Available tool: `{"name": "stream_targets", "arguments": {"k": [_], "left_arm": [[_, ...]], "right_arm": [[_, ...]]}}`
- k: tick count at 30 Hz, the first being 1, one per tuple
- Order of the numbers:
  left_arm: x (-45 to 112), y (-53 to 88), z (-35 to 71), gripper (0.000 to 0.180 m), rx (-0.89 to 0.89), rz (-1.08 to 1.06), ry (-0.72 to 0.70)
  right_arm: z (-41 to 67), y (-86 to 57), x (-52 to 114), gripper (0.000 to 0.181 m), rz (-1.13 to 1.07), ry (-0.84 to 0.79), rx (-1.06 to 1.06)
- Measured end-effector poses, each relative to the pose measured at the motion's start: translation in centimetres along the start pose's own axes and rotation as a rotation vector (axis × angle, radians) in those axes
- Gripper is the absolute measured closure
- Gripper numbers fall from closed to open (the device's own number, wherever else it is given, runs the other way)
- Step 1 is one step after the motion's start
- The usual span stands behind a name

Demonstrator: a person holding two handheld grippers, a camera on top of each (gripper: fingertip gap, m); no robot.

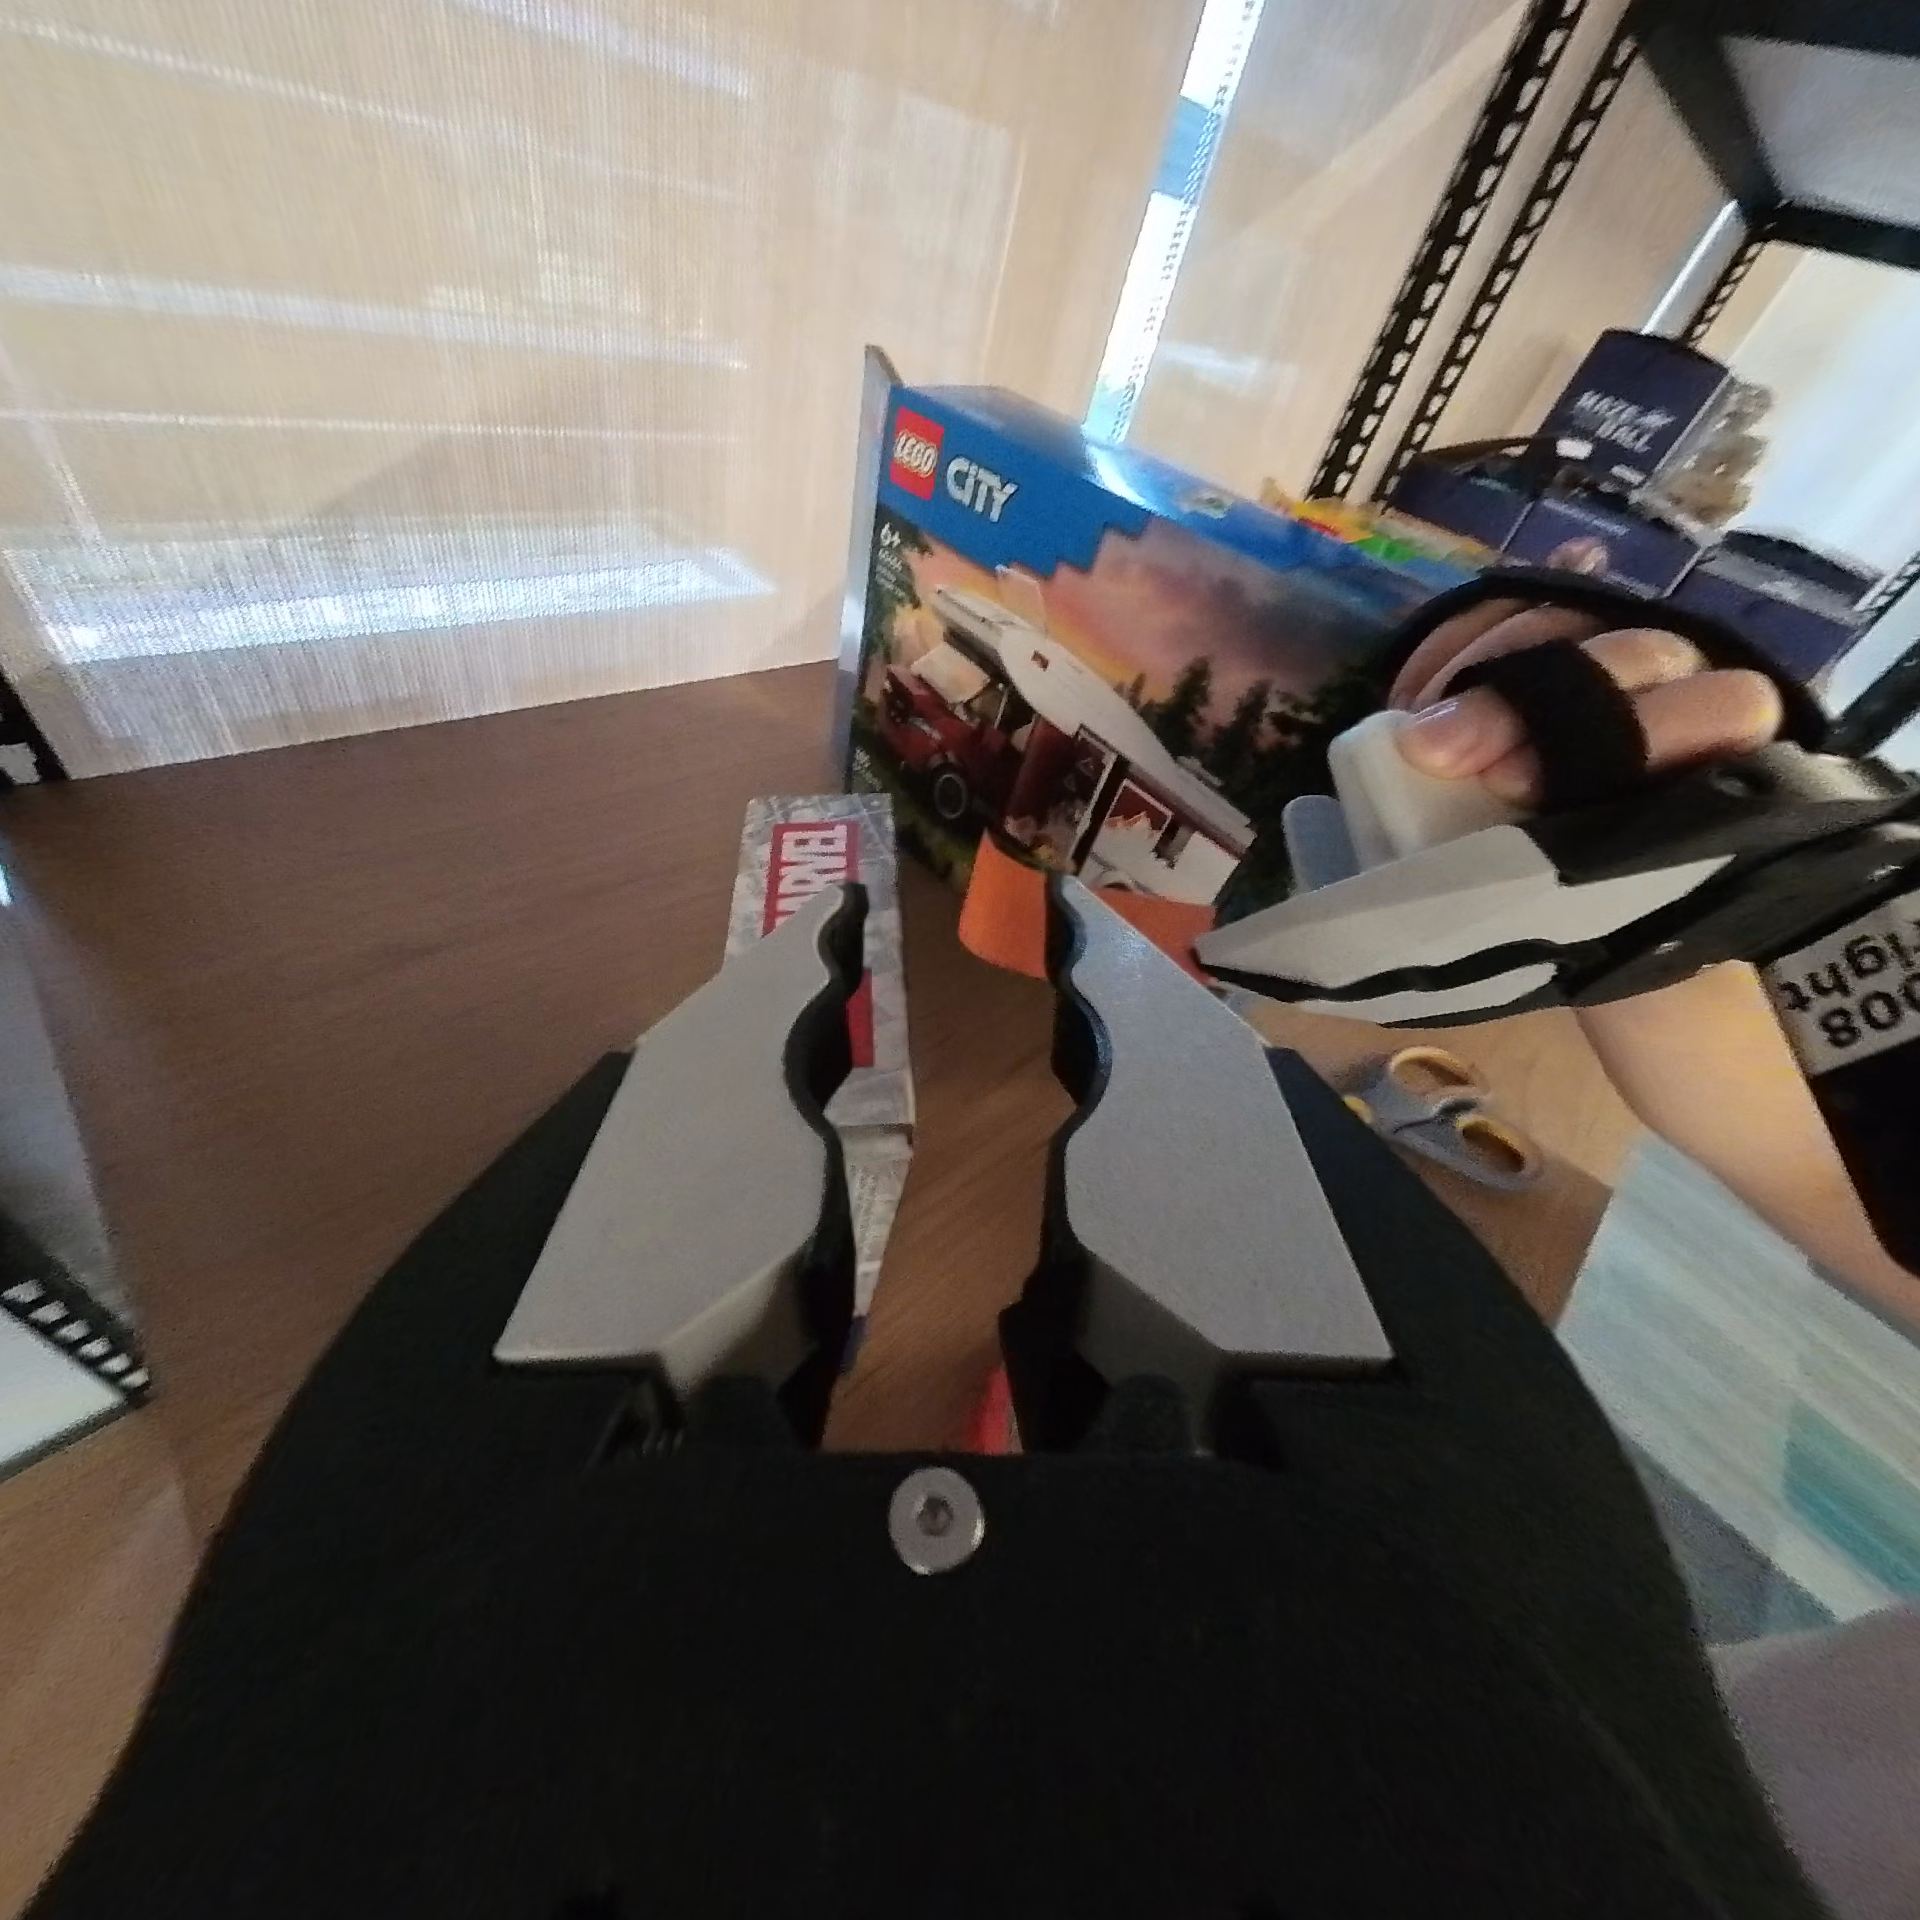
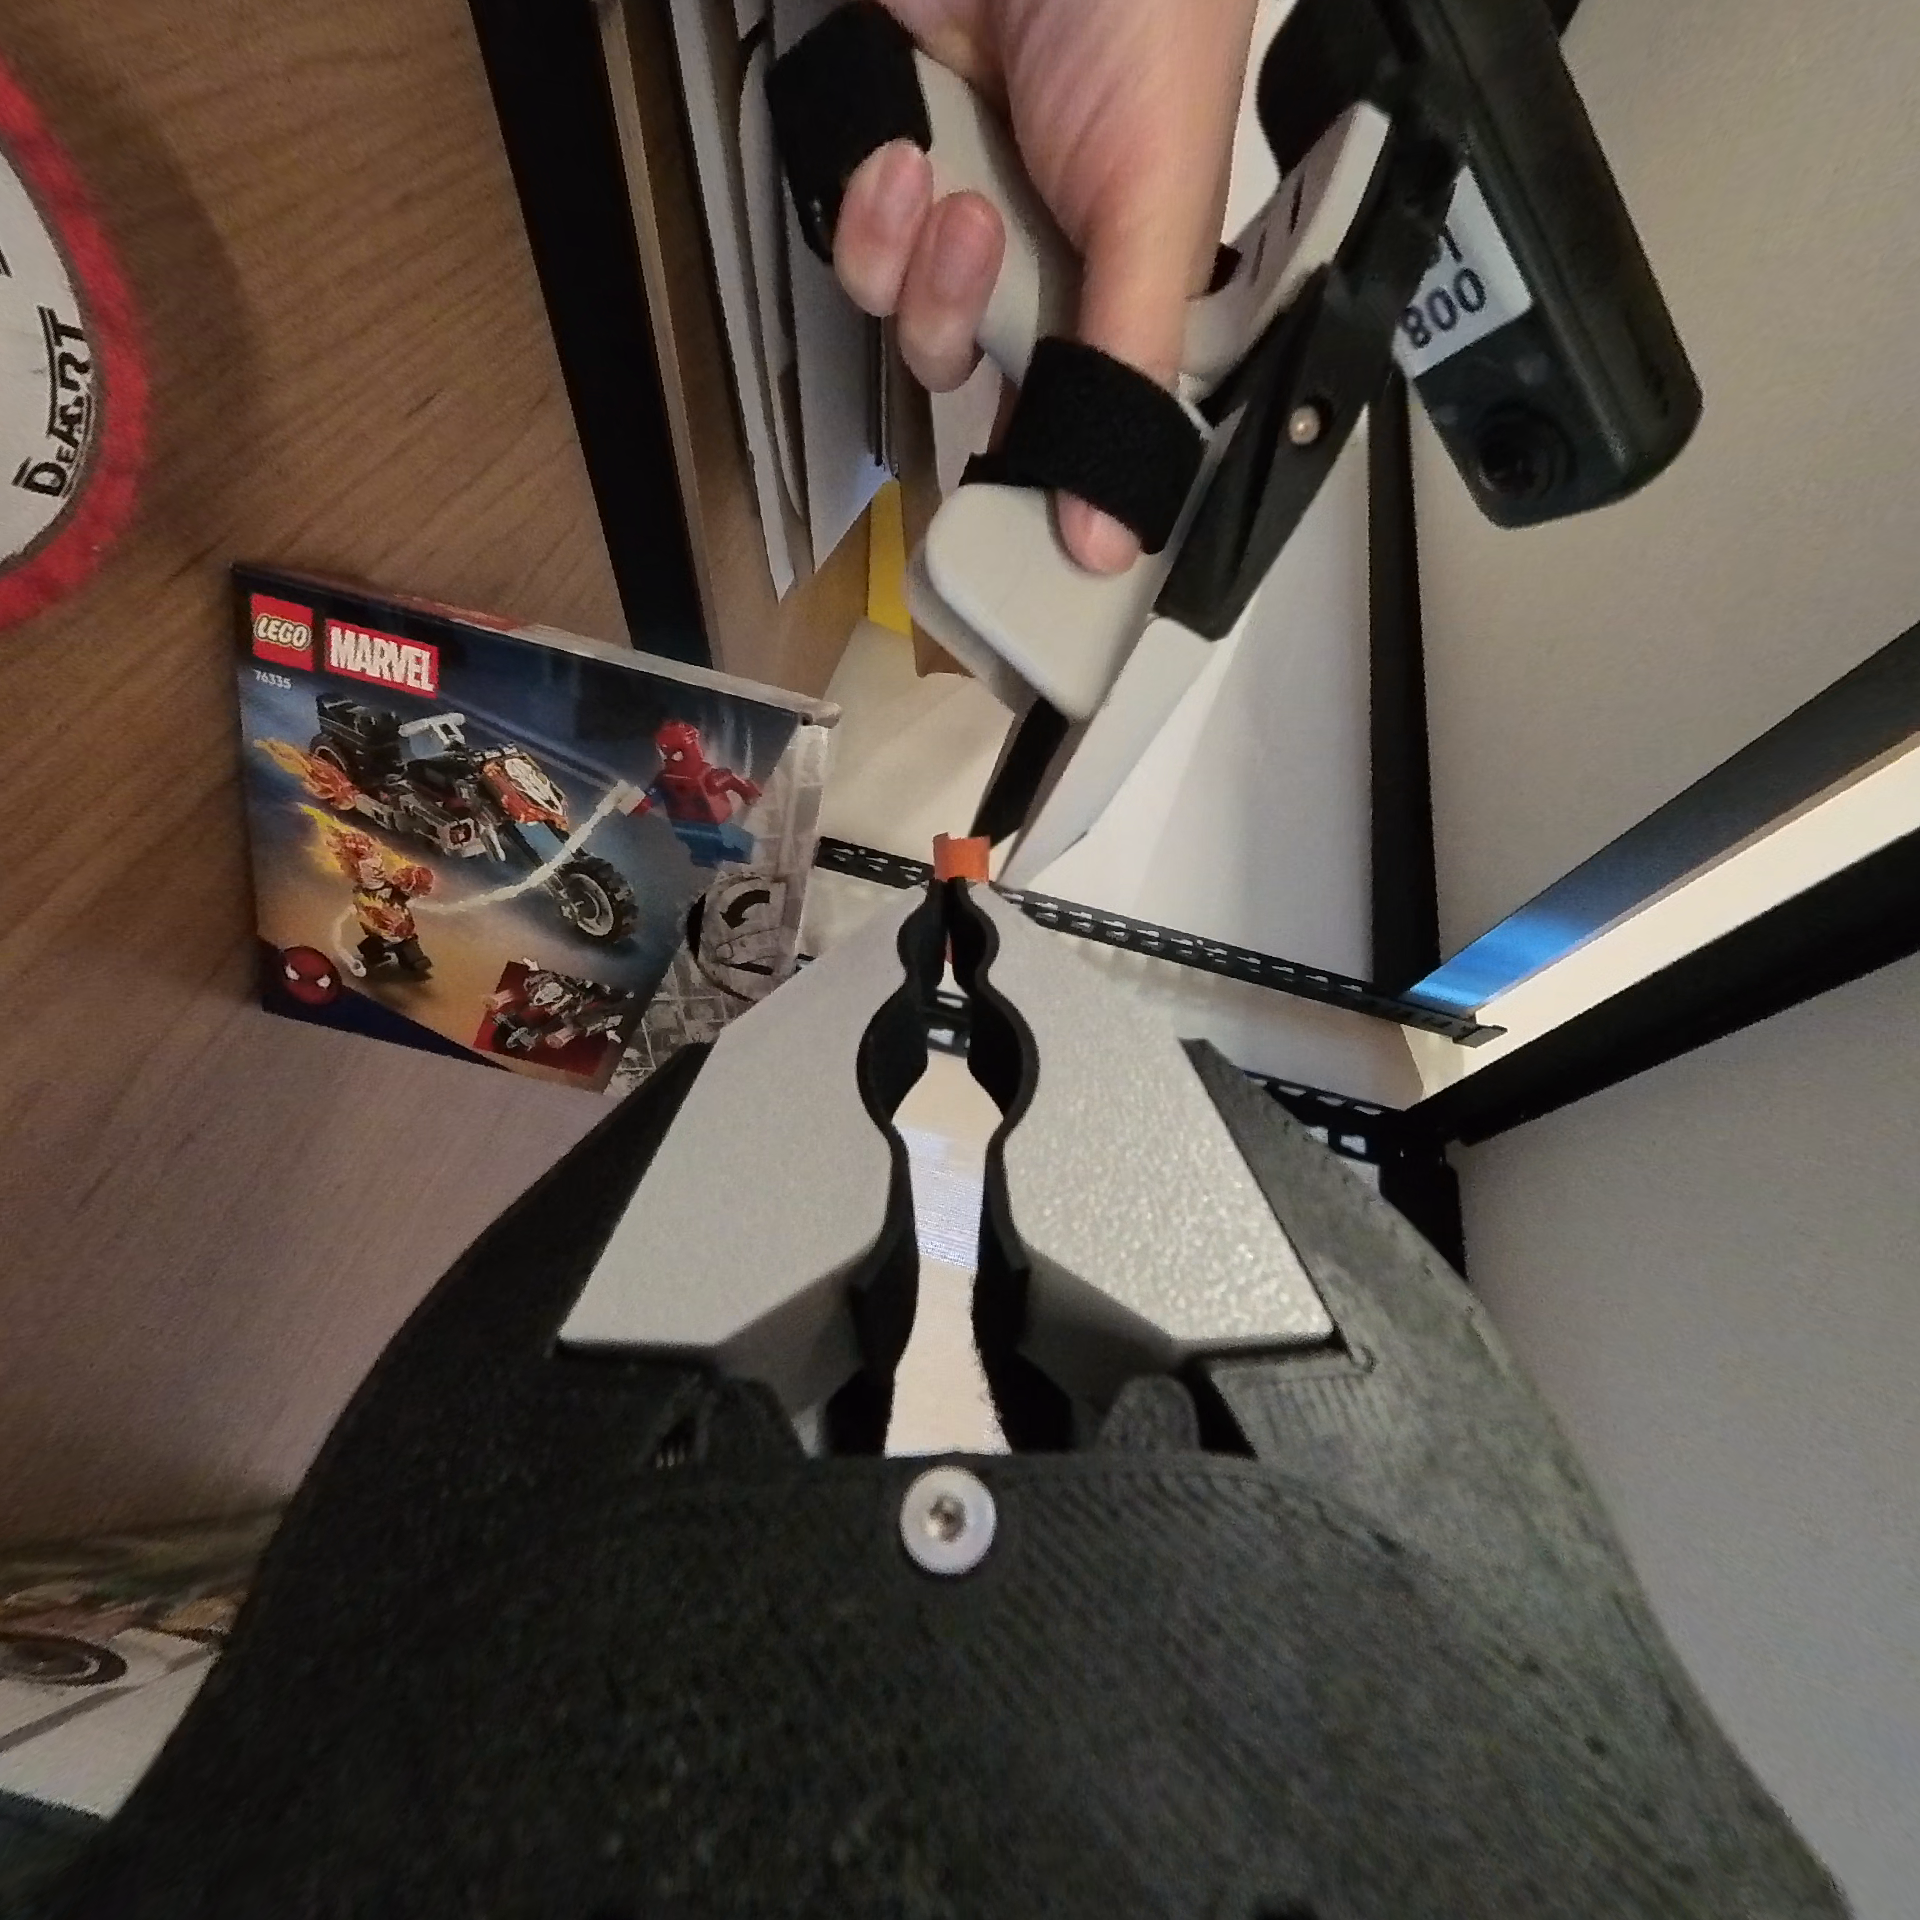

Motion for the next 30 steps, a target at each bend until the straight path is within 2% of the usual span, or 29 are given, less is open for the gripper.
{"name": "stream_targets", "arguments": {"k": [3, 5, 7, 13, 23, 30], "left_arm": [[0.2, 0.1, -0.3, 0.159, 0.009, 0.016, 0.017], [0.1, -0.2, -0.1, 0.180, 0.006, -0.025, 0.001], [0.1, -0.3, -0.2, 0.180, 0.012, -0.050, 0.015], [0.0, 1.1, -0.4, 0.180, 0.023, 0.048, 0.085], [0.9, 2.2, -1.9, 0.180, 0.055, 0.153, 0.258], [1.0, 2.5, -2.4, 0.180, 0.142, 0.247, 0.330]], "right_arm": [[0.0, 0.1, 0.2, 0.181, 0.004, -0.002, -0.006], [0.1, 0.2, 0.3, 0.181, 0.014, -0.011, -0.003], [0.1, 0.3, 0.5, 0.181, 0.022, -0.015, -0.001], [-0.3, 0.6, 1.3, 0.181, 0.069, -0.036, 0.059], [0.2, 1.1, 2.6, 0.181, 0.177, -0.045, 0.113], [0.0, 1.8, 3.4, 0.181, 0.225, -0.041, 0.162]]}}
Point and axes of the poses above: each gripper's, where its closed fingertips meet, x out along the fingers, z out of its top, y = z × x across the jaws, the point moved 4 cm from there along -x, back along the fingers, and after that the axes turned 10 degrees about z, right-handed, at the moved point
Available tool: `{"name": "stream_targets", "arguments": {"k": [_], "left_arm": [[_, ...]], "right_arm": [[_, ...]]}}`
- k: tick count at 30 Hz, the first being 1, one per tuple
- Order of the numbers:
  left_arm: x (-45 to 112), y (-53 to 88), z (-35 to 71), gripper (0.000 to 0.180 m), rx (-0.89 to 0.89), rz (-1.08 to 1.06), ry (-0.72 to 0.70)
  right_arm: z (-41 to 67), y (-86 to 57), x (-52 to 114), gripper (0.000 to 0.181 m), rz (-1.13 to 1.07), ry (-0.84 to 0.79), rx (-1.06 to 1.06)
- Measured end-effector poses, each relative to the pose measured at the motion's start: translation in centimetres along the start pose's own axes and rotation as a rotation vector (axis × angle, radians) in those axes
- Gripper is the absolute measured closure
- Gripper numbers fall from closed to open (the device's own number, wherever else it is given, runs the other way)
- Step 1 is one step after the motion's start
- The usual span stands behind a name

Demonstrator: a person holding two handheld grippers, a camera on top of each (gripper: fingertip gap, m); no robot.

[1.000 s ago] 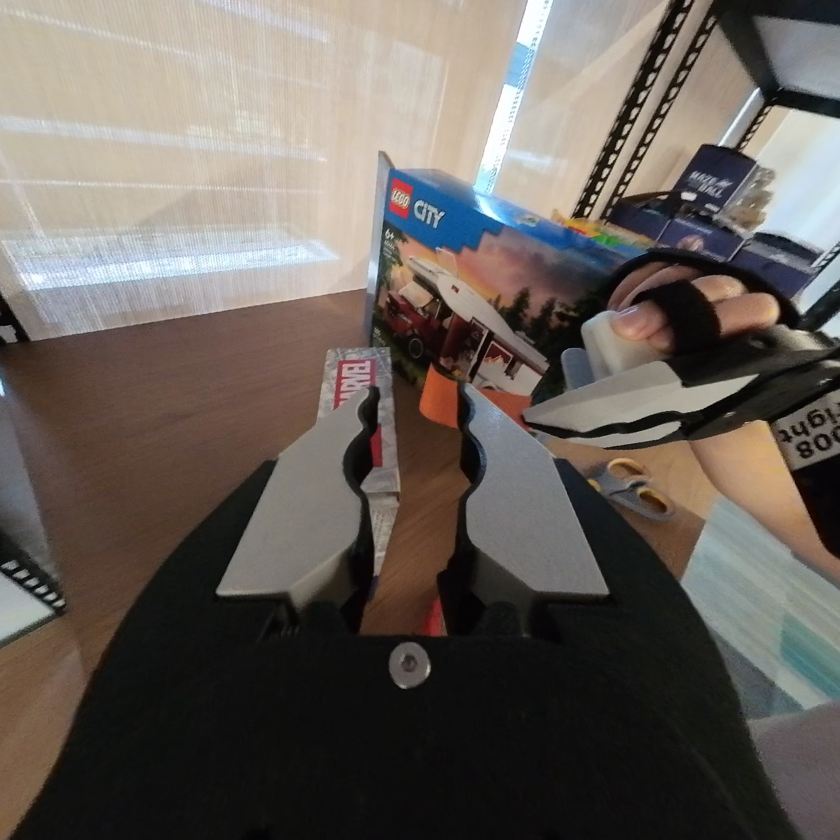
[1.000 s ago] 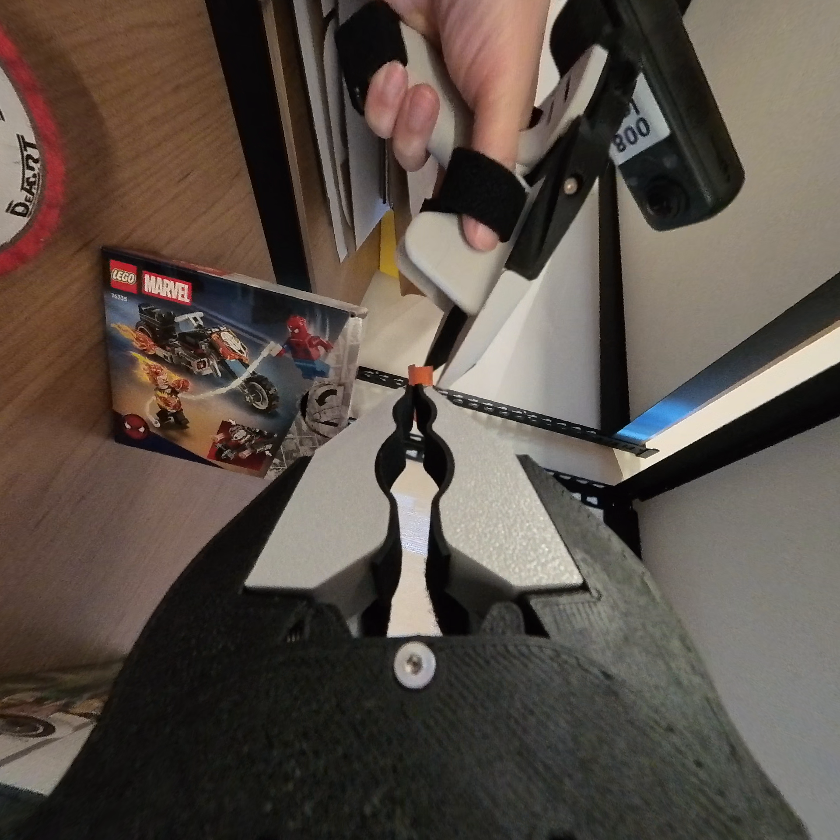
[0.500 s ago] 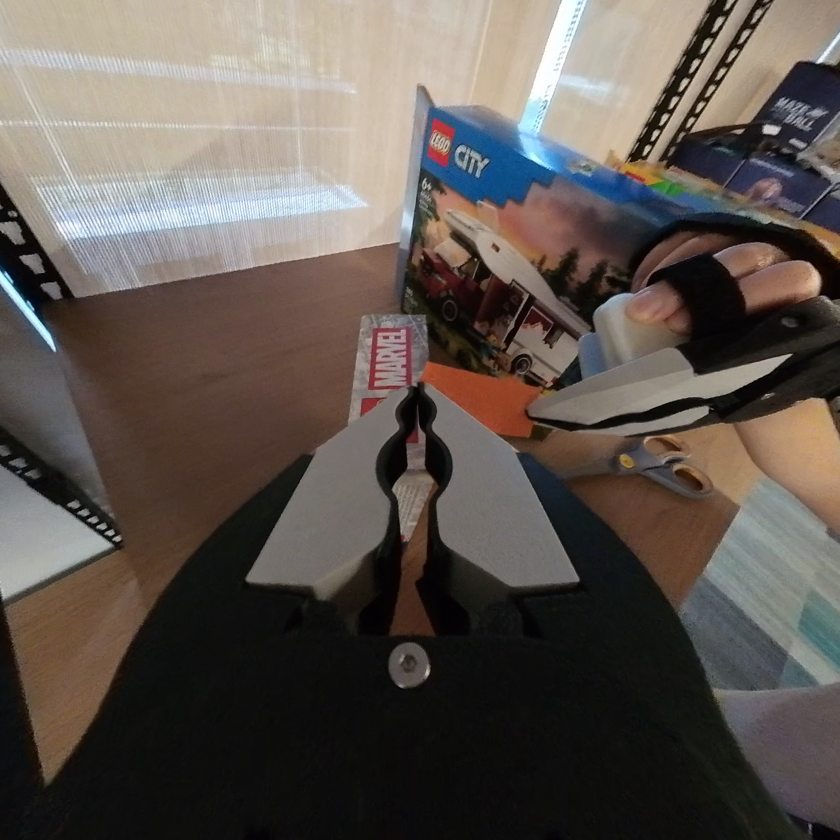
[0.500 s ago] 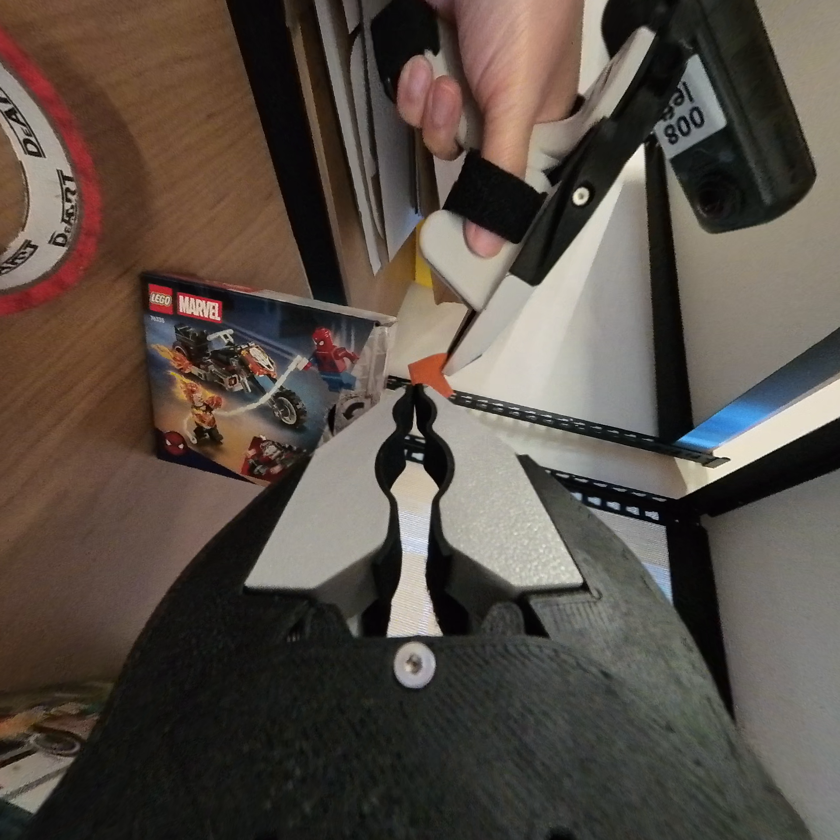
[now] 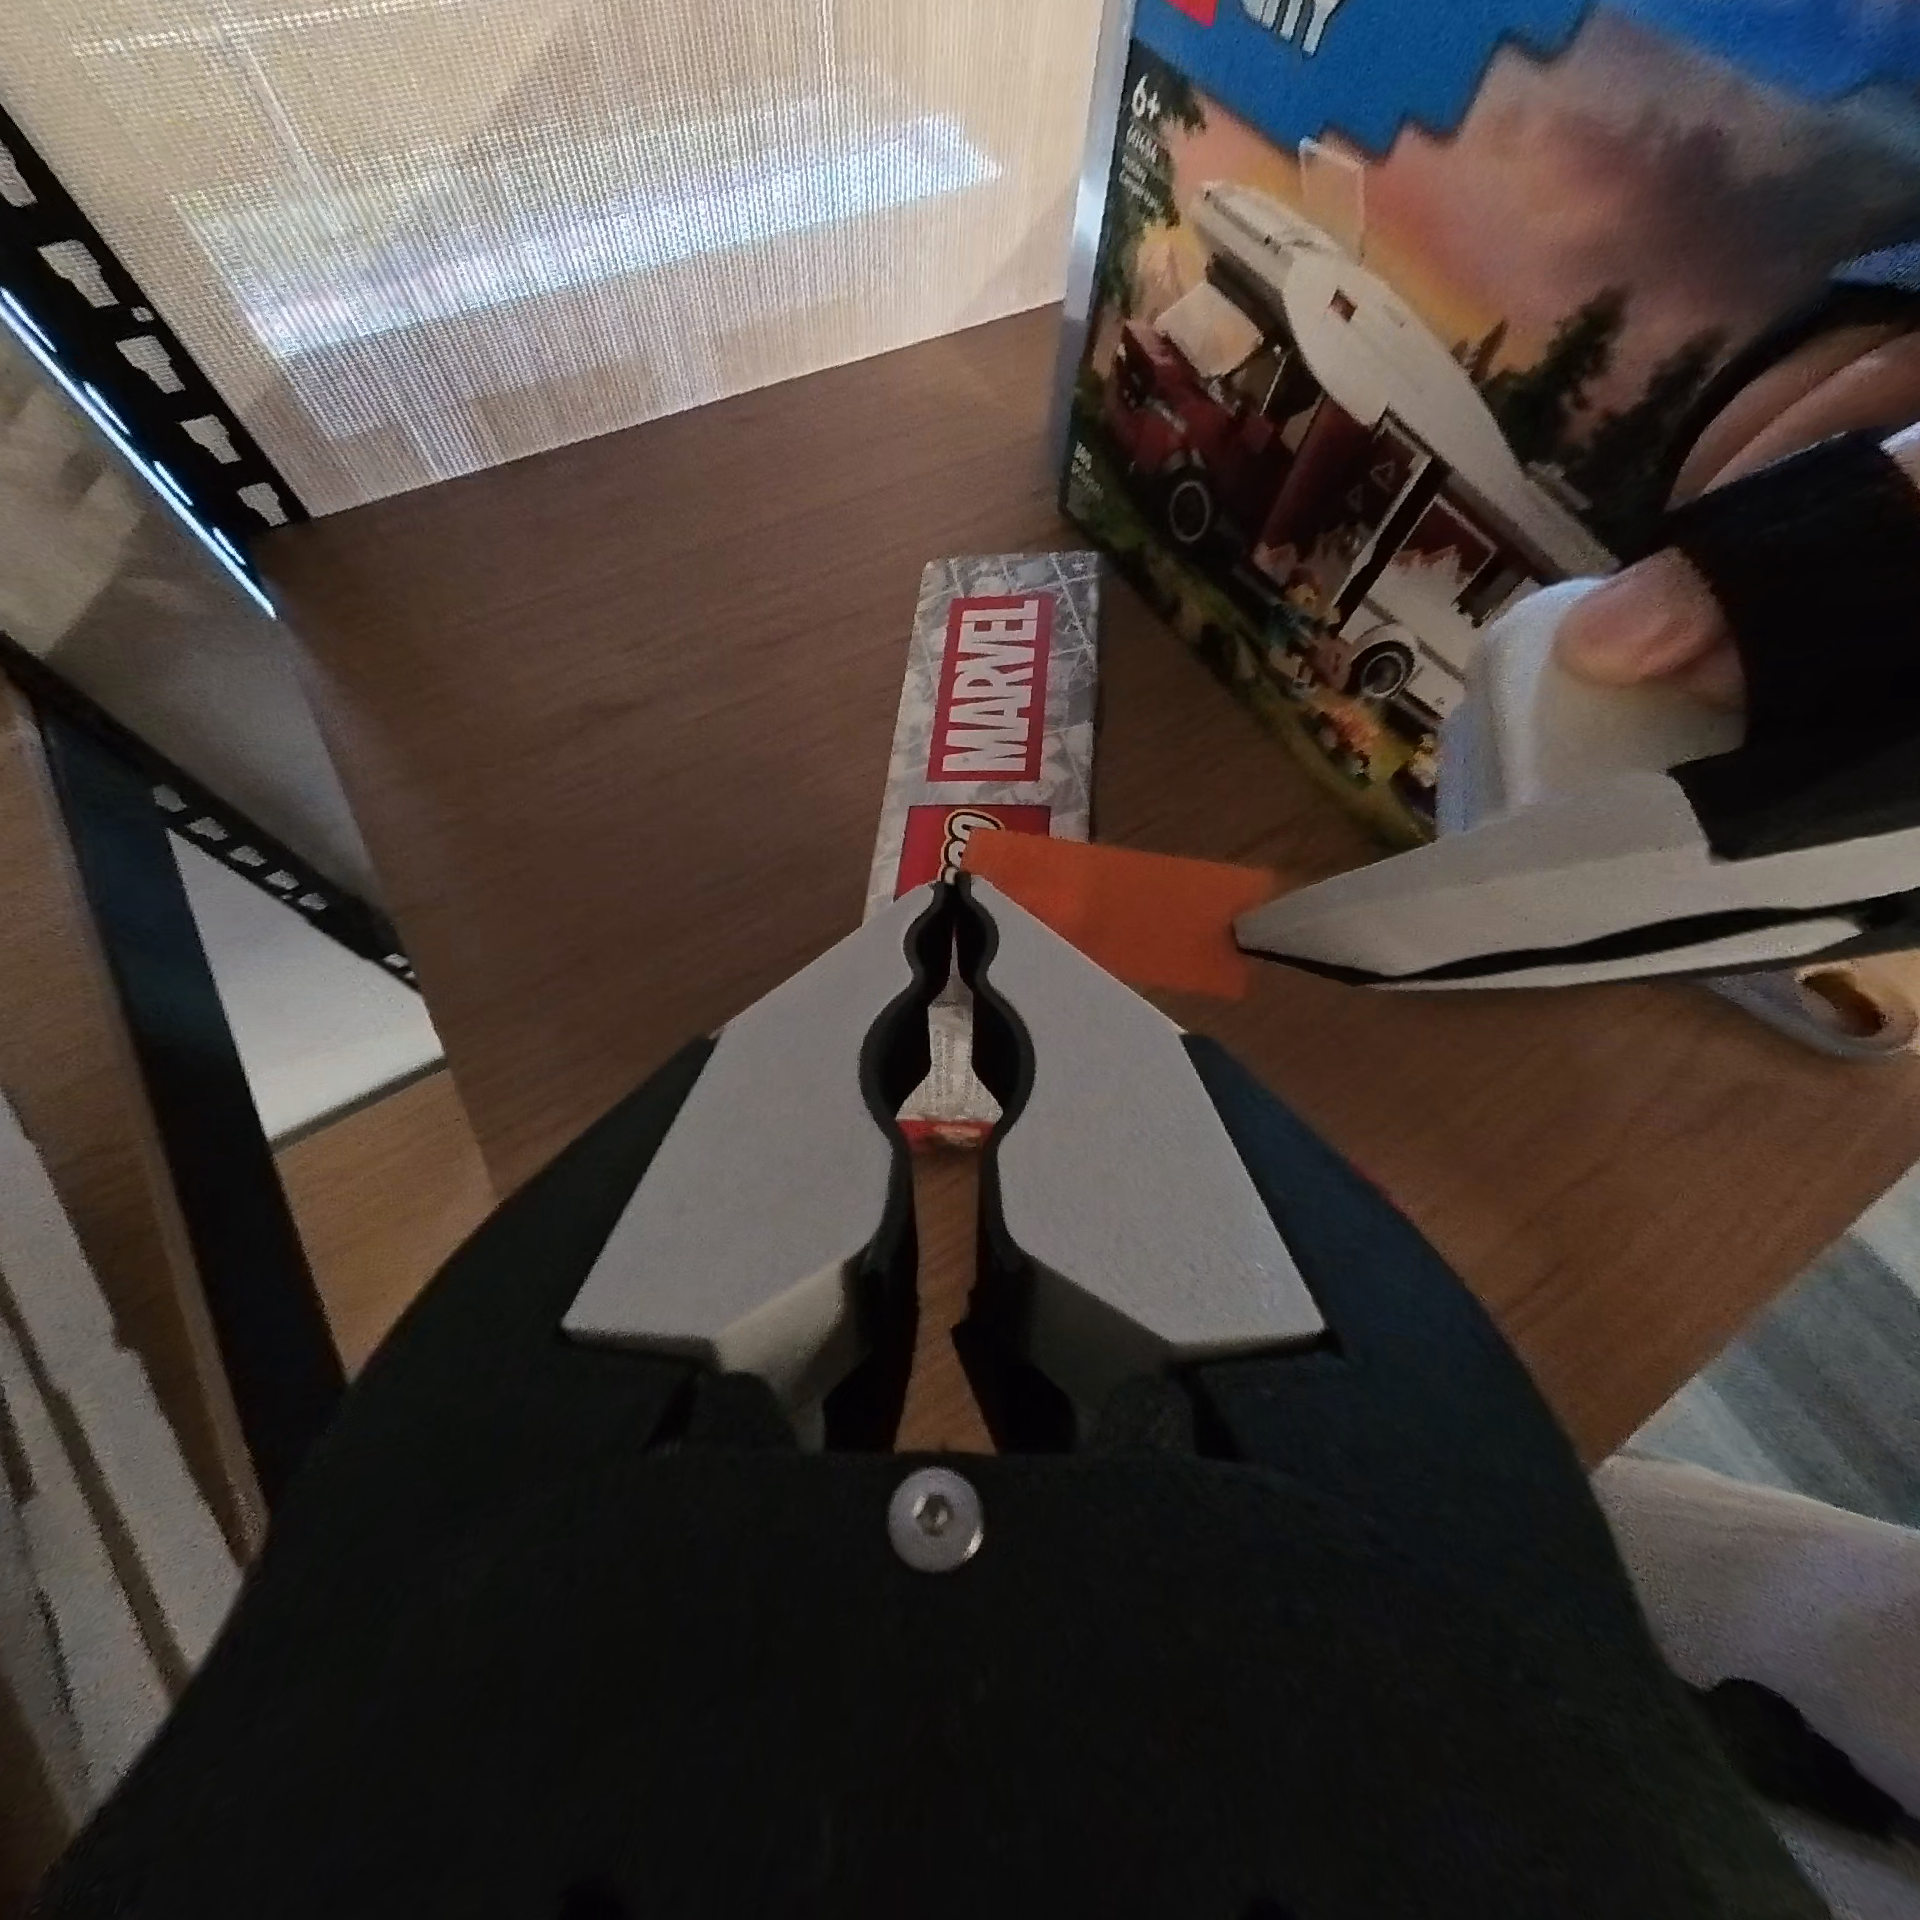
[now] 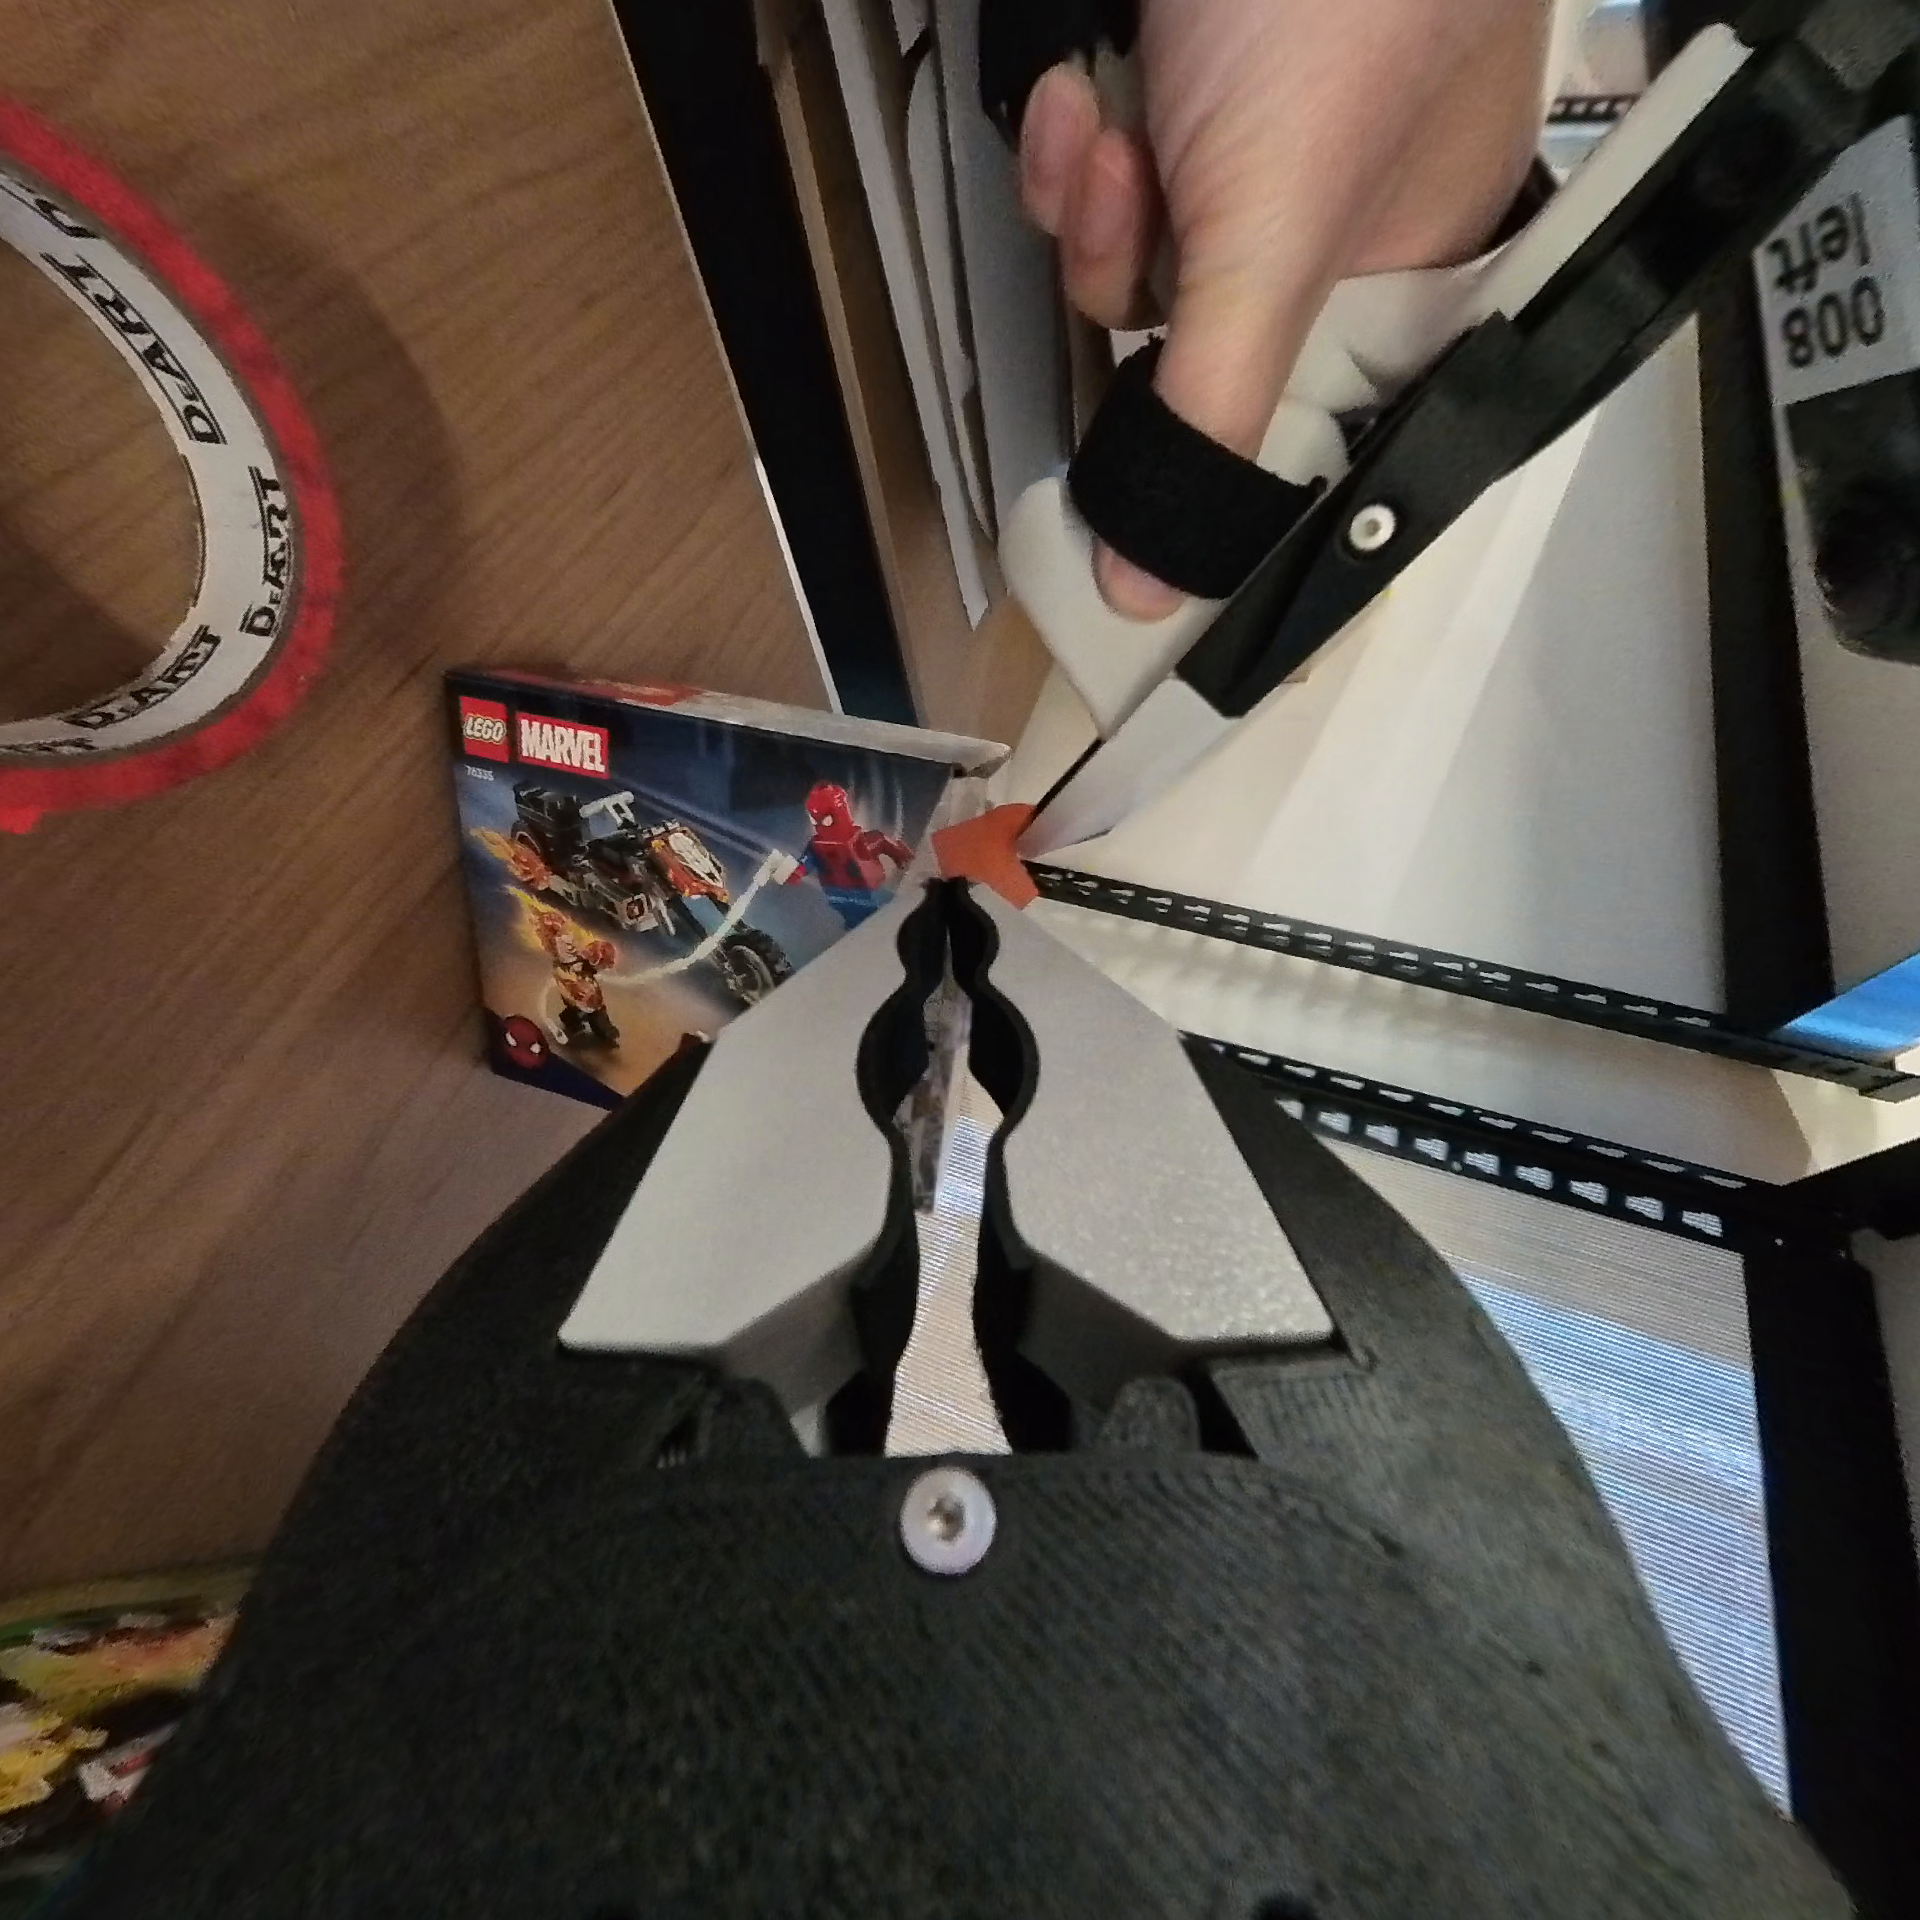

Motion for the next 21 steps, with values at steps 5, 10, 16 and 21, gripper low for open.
{"name": "stream_targets", "arguments": {"k": [5, 10, 16, 21], "left_arm": [[0.3, 0.0, 0.0, 0.180, 0.046, 0.042, 0.032], [0.3, -0.3, 0.0, 0.180, 0.082, 0.060, 0.058], [0.3, 0.8, 0.1, 0.160, 0.204, 0.259, 0.050], [-0.1, 0.8, 0.0, 0.154, 0.191, 0.311, 0.008]], "right_arm": [[-0.1, 0.0, 0.2, 0.181, 0.009, -0.012, 0.033], [-0.2, 0.4, 0.4, 0.181, 0.027, -0.015, 0.043], [-0.3, 0.6, 0.4, 0.181, 0.053, -0.008, 0.058], [-0.4, 0.5, 0.4, 0.181, 0.046, 0.005, 0.049]]}}
Point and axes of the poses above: each gripper's, where its closed fingertips meet, x out along the fingers, z out of its top, y = z × x across the jaws, the point moved 4 cm from there along -x, back along the fingers, and after that the axes turned 10 degrees about z, right-handed, at the moved point
